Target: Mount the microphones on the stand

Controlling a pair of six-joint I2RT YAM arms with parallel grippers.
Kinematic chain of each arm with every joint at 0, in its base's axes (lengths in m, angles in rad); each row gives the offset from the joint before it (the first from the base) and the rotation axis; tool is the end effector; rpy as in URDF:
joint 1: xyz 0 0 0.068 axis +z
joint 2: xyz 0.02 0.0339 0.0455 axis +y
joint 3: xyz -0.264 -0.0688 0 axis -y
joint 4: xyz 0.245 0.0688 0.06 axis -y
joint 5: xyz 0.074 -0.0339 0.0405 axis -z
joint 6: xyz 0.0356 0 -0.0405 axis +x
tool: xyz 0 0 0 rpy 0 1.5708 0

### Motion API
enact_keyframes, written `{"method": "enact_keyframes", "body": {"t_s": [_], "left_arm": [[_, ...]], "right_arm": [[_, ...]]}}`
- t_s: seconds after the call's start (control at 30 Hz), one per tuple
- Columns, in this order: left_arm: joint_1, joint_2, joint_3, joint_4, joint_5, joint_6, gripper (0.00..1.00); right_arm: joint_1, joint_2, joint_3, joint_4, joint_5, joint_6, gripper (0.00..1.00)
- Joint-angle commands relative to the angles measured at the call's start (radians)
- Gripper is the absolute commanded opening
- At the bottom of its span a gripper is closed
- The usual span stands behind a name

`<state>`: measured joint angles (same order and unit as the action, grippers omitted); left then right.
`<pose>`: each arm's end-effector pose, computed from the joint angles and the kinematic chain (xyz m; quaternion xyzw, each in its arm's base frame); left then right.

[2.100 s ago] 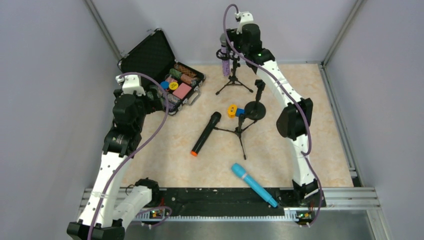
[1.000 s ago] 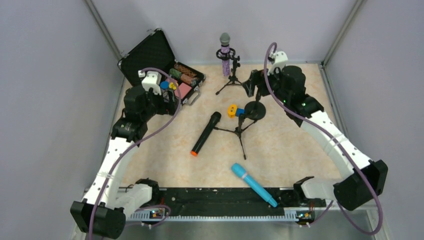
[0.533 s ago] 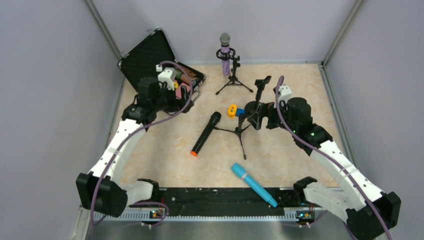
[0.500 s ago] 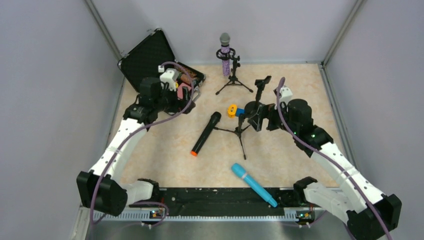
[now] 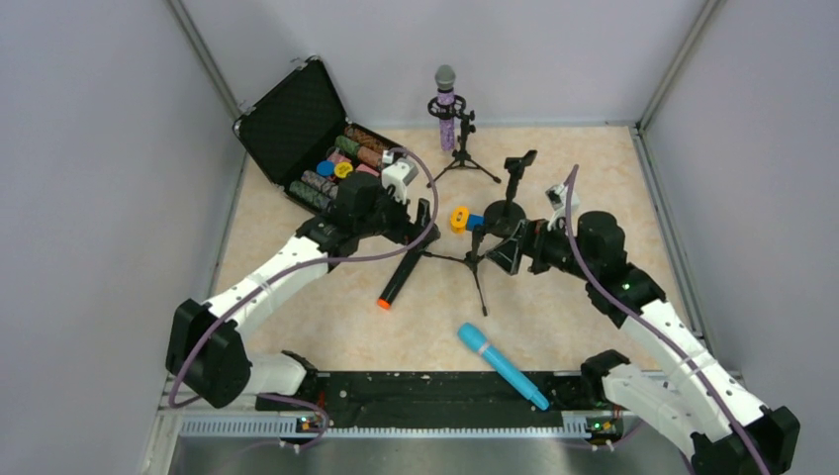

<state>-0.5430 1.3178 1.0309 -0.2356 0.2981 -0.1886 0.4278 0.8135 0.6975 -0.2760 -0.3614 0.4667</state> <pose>0.2510 -0.1637 0.3034 0.2241 0.8296 -0.2971 0.4162 0.1659 0.0895 0.2956 -0.0840 0.8195 0.3712 0.4284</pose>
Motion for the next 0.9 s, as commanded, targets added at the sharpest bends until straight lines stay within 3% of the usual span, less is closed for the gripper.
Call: {"method": "enact_keyframes", "body": {"t_s": [0.0,0.2,0.53,0.87], "left_arm": [[-0.031,0.011,-0.053,0.273,0.121,0.008,0.99],[-0.108,0.058,-0.107,0.473,0.166,0.08,0.99],[-0.169,0.225,-0.048,0.569,0.22,0.145,0.94],[-0.208,0.333,-0.03,0.713,0.161,0.158,0.93]], "right_arm": [[-0.022,-0.058,0.035,0.041,-0.036,0.041,0.98],[-0.027,-0.088,0.084,0.029,-0.032,0.045,0.98],[-0.029,-0.112,0.103,0.054,-0.08,0.031,0.98],[-0.028,-0.115,0.103,0.045,-0.078,0.027,0.98]]}}
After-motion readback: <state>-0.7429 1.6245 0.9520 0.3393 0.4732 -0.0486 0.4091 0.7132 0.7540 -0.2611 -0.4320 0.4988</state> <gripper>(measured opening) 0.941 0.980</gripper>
